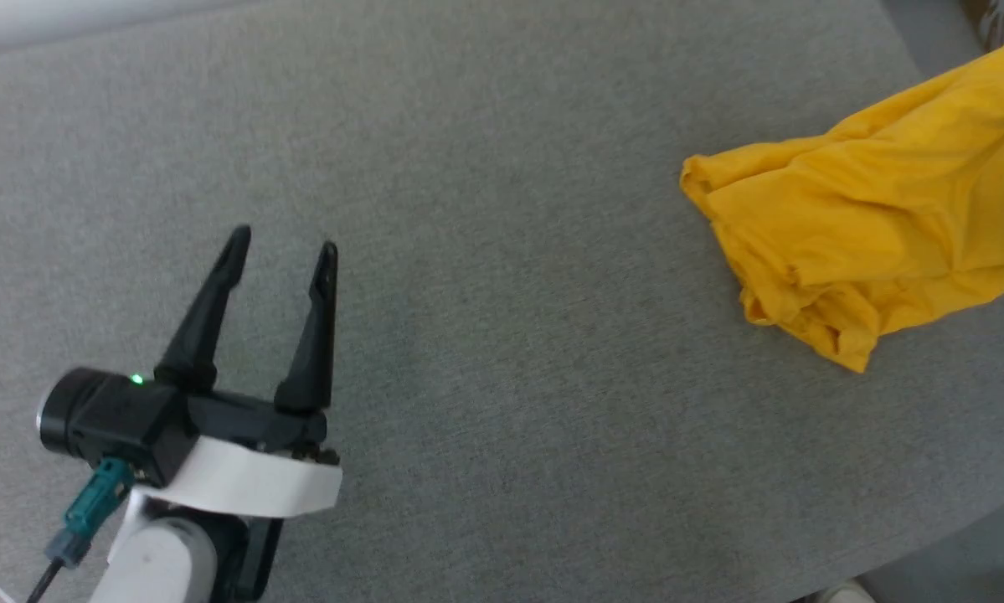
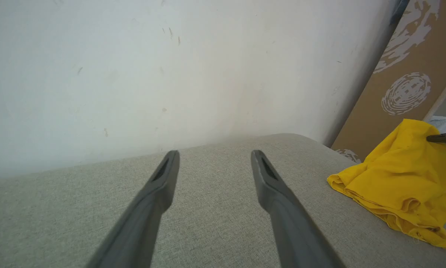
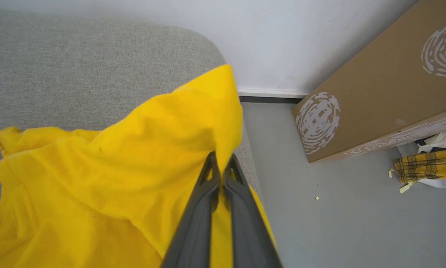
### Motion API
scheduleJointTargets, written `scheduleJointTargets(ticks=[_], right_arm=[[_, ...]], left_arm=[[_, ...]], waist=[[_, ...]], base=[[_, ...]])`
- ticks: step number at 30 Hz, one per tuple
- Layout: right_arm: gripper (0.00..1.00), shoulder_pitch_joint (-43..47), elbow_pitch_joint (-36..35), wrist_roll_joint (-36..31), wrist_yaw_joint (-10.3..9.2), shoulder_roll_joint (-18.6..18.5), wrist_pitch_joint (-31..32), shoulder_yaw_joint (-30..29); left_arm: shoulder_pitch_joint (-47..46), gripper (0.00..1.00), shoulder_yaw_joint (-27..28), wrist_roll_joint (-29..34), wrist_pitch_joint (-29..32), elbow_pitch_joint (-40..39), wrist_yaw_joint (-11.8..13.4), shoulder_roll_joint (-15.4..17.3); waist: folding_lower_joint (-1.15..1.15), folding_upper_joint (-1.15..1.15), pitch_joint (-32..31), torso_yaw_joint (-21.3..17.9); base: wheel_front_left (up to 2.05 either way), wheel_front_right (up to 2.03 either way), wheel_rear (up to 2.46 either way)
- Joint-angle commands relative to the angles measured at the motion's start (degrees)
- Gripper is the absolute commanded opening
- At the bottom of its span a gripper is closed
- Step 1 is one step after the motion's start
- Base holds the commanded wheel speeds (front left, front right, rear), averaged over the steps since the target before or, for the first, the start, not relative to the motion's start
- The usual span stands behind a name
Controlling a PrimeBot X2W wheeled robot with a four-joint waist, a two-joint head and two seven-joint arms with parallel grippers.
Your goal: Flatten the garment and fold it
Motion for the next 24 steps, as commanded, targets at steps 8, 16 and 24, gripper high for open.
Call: scheduleJointTargets(ticks=[8, 16, 24], right_arm=[[0.0, -3.6, 9.86, -2.69, -0.09, -0.31, -4.04, -4.18], [0.12, -4.78, 15.34, -3.95, -0.09, 0.51, -6.48, -4.74], [1.0, -5.19, 18.47, -4.34, -0.09, 0.16, -7.77, -5.57]], left_arm=[[-5.33, 1.0, -1.23, 3.12, -1.58, -1.54, -0.24, 1.05], [-6.44, 1.0, -0.55, 4.17, -3.42, -1.55, 1.09, 0.84], [-5.23, 1.0, -0.31, 3.15, -4.75, 0.61, 1.38, 0.56]], waist=[[-0.01, 0.0, 8.2, 2.54], [-0.01, 0.0, 8.66, 3.12], [-0.01, 0.0, 6.12, 3.58]], base=[[0.0, 0.0, 0.0], [0.0, 0.0, 0.0], [0.0, 0.0, 0.0]])
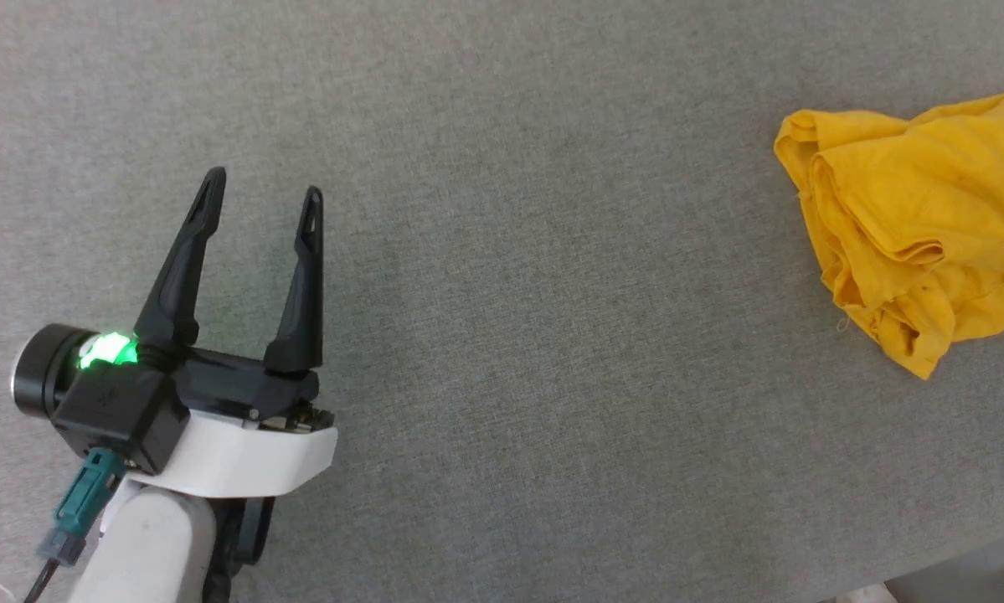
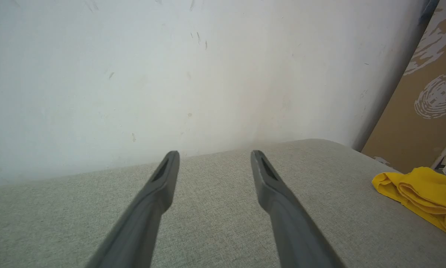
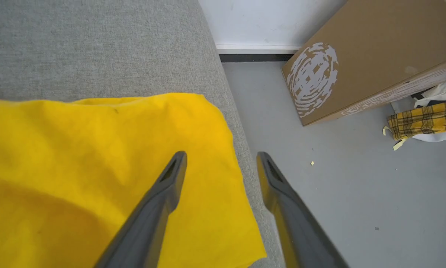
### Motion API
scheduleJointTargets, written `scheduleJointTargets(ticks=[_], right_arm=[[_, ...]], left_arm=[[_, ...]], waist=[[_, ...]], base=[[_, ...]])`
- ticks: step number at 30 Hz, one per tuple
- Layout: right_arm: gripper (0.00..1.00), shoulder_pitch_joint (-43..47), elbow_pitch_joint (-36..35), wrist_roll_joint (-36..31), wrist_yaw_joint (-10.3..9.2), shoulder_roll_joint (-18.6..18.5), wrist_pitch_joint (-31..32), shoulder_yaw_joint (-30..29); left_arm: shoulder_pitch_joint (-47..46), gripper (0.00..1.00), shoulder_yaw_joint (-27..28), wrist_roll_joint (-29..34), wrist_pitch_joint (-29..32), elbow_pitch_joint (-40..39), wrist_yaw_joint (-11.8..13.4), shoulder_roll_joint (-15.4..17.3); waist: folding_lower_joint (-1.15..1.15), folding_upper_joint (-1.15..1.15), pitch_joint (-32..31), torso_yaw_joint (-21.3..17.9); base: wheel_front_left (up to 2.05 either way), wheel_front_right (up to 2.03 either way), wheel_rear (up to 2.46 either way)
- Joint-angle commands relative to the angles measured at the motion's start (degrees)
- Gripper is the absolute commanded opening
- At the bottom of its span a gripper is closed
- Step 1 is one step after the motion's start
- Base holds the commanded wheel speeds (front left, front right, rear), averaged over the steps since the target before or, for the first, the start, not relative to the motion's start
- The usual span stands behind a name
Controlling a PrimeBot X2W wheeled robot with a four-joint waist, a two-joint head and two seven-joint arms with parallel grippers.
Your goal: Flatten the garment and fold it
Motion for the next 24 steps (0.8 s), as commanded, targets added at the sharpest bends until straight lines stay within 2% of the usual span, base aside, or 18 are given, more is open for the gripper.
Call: scheduleJointTargets(ticks=[1, 7, 12, 16, 24], right_arm=[[1.0, -0.62, 0.27, -0.34, -0.12, -0.27, -0.48, -0.26], [1.0, 0.85, -1.21, 0.54, -0.12, -0.04, -3.03, -1.85], [1.0, 4.64, -7.35, 1.11, -0.12, 1.94, -8.19, -5.64], [1.0, 9.82, -14.44, -0.81, -0.12, 6.66, -14.22, -10.46], [1.0, 21.02, -31.11, -7.01, -0.12, 15.89, -18.64, -13.09]], left_arm=[[0.34, 1.0, 0.15, -0.47, -0.64, 0.44, 0.19, -0.33], [2.33, 1.0, 0.61, -2.25, -2.19, 2.6, 0.5, -1.27], [4.45, 1.0, 1.08, -3.93, -3.21, 4.37, 0.8, -2.28], [6.69, 1.0, 1.41, -5.16, -3.61, 5.54, 1.04, -2.81], [12.02, 1.0, 3.66, -6.55, -3.96, 6.31, 2.99, -2.81]], waist=[[0.0, 0.0, -1.37, 0.39], [0.0, 0.0, -5.91, 1.76], [0.0, 0.0, -10.34, 3.99], [0.0, 0.0, -13.42, 5.83], [0.0, 0.0, -18.65, 9.66]], base=[[0.0, 0.0, 0.0], [0.0, 0.0, 0.0], [0.0, 0.0, 0.0], [0.0, 0.0, 0.0], [0.0, 0.0, 0.0]])
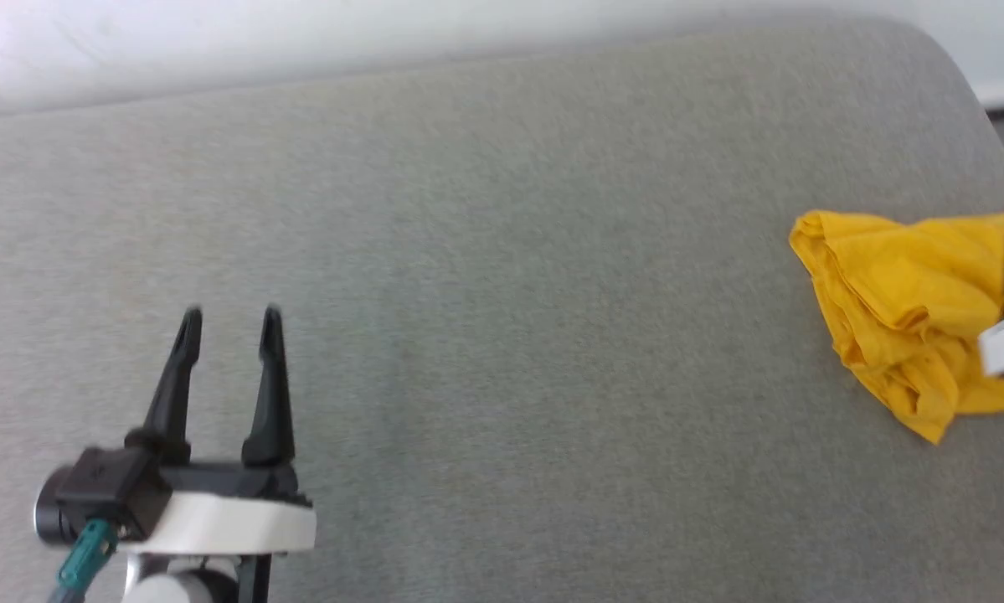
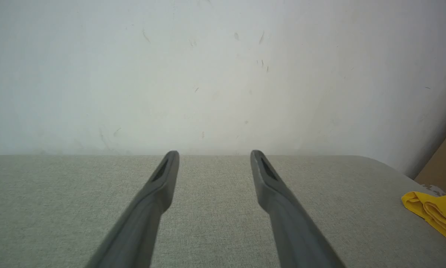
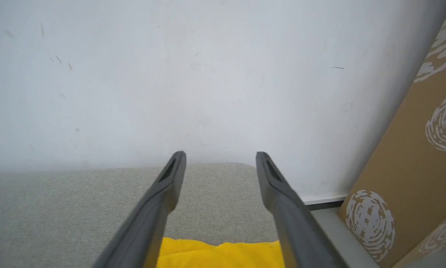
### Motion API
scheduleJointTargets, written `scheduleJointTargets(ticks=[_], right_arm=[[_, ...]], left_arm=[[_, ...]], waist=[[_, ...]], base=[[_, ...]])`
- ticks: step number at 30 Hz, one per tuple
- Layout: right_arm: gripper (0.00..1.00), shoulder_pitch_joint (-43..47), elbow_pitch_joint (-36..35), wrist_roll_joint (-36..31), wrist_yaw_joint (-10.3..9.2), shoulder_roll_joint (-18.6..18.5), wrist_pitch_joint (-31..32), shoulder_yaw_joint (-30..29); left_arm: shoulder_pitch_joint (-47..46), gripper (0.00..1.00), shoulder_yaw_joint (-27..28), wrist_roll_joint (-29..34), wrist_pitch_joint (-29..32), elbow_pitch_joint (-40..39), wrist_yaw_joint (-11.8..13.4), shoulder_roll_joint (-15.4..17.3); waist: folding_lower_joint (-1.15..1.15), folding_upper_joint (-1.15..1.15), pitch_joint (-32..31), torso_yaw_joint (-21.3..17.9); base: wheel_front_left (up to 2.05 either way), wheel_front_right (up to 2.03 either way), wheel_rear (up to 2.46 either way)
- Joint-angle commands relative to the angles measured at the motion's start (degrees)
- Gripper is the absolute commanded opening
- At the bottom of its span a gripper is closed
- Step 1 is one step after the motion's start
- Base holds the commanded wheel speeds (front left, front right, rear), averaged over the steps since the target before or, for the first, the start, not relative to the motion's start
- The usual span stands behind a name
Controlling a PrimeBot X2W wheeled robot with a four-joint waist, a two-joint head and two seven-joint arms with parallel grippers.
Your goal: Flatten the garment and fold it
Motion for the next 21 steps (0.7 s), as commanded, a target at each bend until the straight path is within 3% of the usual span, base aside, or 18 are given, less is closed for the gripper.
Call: scheduleJointTargets(ticks=[1, 6, 11, 21], right_arm=[[1.0, 2.06, -2.4, -0.91, -0.11, 1.67, -0.49, 0.2], [1.0, 8.26, -9.35, -3.67, -0.11, 6.17, -0.58, 1.56], [1.0, 13.74, -13.56, -6.78, -0.11, 9.92, -0.66, 1.87], [1.0, 22.18, -14.88, -12.84, -0.11, 12.42, -2.55, 3.0]], left_arm=[[1.57, 1.0, 0.57, -0.47, -0.14, 0.33, 0.74, -0.04], [4.06, 1.0, 1.15, -1.0, -0.1, 0.91, 2.1, -0.59], [5.18, 1.0, -0.38, -0.96, 0.13, 1.99, 1.87, -1.08], [9.41, 1.0, -2.9, -0.1, -0.84, 4.85, 1.99, -2.6]], waist=[[0.01, 0.0, -3.88, 3.4], [0.01, 0.0, -6.74, 5.51], [0.01, 0.0, -8.91, 7.66], [0.01, 0.0, -12.62, 8.92]], base=[[0.0, 0.0, 0.0], [0.0, 0.0, 0.0], [0.0, 0.0, 0.0], [0.0, 0.0, 0.0]])
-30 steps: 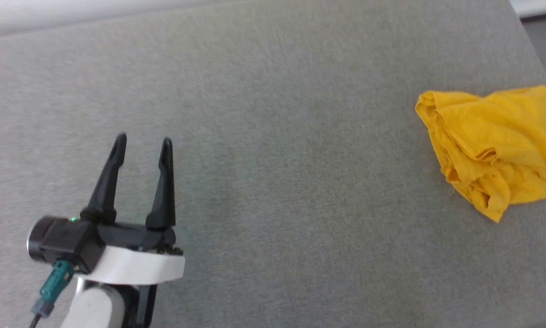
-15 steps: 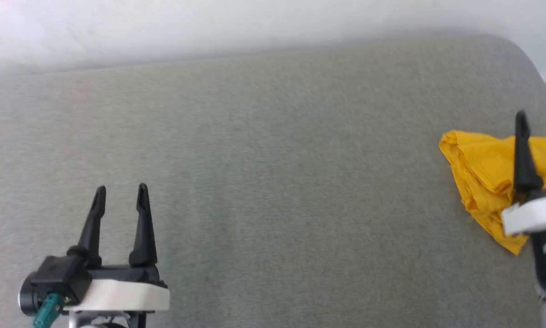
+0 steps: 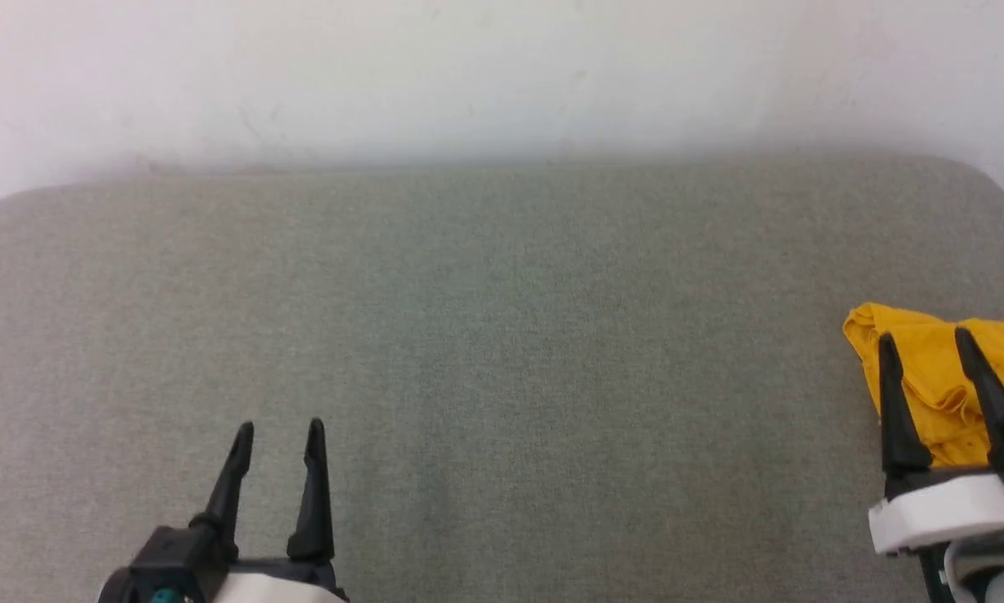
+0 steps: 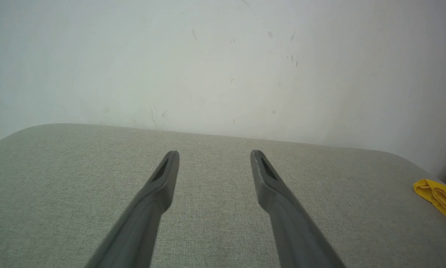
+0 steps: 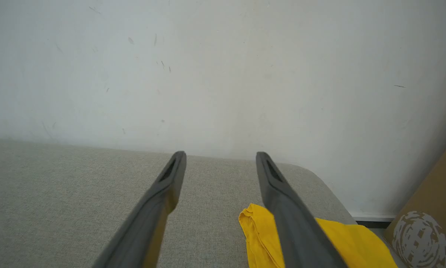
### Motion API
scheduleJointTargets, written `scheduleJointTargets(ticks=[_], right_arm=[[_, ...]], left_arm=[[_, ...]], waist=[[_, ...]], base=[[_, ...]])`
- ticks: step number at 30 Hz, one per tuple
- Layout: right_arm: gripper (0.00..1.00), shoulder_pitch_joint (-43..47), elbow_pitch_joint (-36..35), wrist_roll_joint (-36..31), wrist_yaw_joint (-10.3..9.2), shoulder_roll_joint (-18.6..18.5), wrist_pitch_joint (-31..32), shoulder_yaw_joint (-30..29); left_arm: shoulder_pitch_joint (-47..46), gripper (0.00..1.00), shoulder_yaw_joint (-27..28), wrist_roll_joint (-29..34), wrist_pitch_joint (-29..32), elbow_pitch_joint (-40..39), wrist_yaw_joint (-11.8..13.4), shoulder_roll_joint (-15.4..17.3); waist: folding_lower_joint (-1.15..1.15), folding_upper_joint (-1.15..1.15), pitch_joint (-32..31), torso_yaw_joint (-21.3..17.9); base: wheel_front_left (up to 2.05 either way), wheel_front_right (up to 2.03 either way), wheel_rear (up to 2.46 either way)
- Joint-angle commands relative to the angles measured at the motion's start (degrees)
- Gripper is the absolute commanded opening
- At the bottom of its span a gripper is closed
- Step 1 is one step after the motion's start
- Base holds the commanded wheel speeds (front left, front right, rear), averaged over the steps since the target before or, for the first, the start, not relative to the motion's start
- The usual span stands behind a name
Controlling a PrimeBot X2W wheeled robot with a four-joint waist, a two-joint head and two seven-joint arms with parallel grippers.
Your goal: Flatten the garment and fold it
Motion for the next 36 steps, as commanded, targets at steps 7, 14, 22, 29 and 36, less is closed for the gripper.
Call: scheduleJointTargets(ticks=[7, 14, 22, 29, 36], right_arm=[[1.0, 3.92, 5.3, 0.2, -0.12, 0.29, -1.96, -1.8], [1.0, 4.68, 7.51, 1.2, -0.12, 0.3, -2.42, -1.67], [0.0, 4.35, 7.36, 0.85, 0.0, 0.04, -2.0, -1.28], [0.0, 4.11, 7.22, 0.82, -0.01, 0.05, -1.54, -0.75], [0.0, 3.84, 7.05, 0.79, -0.01, 0.07, -1.01, -0.13]], left_arm=[[2.35, 1.0, -0.48, 1.45, -1.03, 2.58, -0.65, -0.29], [2.53, 1.0, -0.18, 2.13, -1.26, 3.02, -1.17, -0.69], [1.98, 0.0, -0.22, 1.8, -0.75, 3.04, -1.28, -0.62], [1.49, 0.0, 0.41, 2.72, -0.05, 3.3, -1.76, -1.15], [0.92, 0.0, 1.13, 3.78, 0.77, 3.6, -2.32, -1.77]], waist=[[0.01, 0.0, -2.8, 0.95], [0.01, 0.0, -3.16, 0.95], [0.01, 0.0, -3.12, 0.93], [0.01, 0.0, -3.14, 0.92], [0.01, 0.0, -3.17, 0.9]], base=[[0.0, 0.0, 0.0], [0.0, 0.0, 0.0], [0.0, 0.0, 0.0], [0.0, 0.0, 0.0], [0.0, 0.0, 0.0]])
